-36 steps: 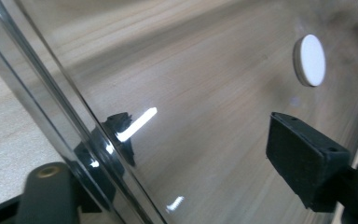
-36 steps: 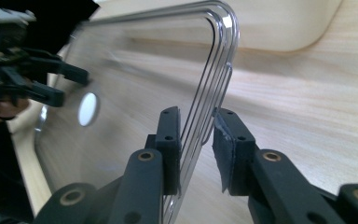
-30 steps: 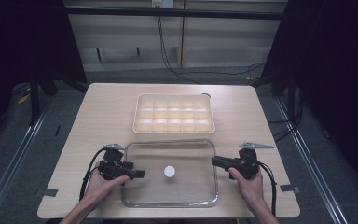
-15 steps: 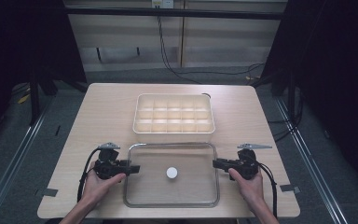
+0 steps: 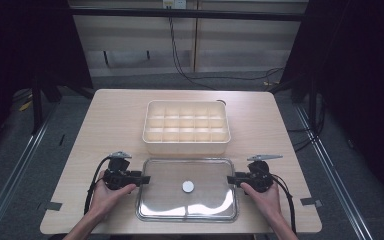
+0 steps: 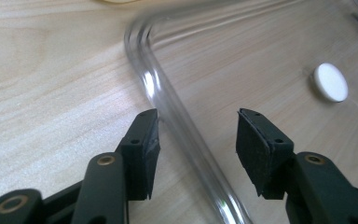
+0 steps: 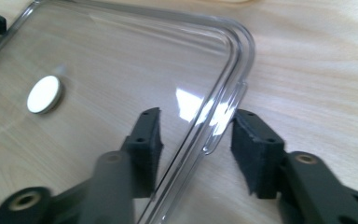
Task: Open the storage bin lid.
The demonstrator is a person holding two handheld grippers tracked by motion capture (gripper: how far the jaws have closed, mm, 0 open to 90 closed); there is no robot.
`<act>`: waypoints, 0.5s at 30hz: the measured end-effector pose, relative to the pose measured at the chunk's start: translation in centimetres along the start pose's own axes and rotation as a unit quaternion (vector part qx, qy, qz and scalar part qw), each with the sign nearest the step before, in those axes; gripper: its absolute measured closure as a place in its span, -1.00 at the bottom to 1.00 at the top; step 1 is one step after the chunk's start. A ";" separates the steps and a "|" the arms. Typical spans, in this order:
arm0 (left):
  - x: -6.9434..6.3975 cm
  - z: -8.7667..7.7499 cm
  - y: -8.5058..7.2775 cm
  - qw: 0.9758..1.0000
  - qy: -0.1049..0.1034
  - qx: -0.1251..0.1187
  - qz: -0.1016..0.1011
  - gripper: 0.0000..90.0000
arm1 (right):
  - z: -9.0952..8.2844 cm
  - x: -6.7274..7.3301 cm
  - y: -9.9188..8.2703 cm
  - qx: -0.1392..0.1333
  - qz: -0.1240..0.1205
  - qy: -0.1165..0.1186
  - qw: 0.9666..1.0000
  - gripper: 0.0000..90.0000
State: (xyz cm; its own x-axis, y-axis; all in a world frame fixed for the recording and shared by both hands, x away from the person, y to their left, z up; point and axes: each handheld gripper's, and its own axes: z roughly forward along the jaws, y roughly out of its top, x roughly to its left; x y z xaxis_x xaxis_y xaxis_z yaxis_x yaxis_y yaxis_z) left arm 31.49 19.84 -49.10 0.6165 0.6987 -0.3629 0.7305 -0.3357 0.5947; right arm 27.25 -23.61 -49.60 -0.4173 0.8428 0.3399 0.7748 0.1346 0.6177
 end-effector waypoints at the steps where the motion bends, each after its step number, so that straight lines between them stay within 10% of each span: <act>1: -0.1 0.0 0.0 1.000 0.007 0.002 0.004 0.08 | 0.0 0.1 0.0 0.001 0.002 0.003 1.000 0.14; 8: 0.0 -0.7 0.0 1.000 -0.017 -0.009 -0.004 -0.01 | -0.8 -0.1 0.8 -0.043 0.009 0.002 0.999 -0.01; 15: -0.7 -2.3 0.8 0.999 -0.034 -0.019 0.038 -0.31 | -2.4 -0.5 1.8 -0.064 -0.002 0.014 0.998 -0.15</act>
State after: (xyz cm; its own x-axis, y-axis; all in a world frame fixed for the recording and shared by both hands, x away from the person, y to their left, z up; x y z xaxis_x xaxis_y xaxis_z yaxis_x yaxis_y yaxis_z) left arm 30.99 20.49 -46.74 0.6888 0.6270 -0.3638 0.6706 -0.3605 0.6483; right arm 27.72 -25.00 -46.96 -0.4347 0.8271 0.3563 0.7073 0.0686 0.7036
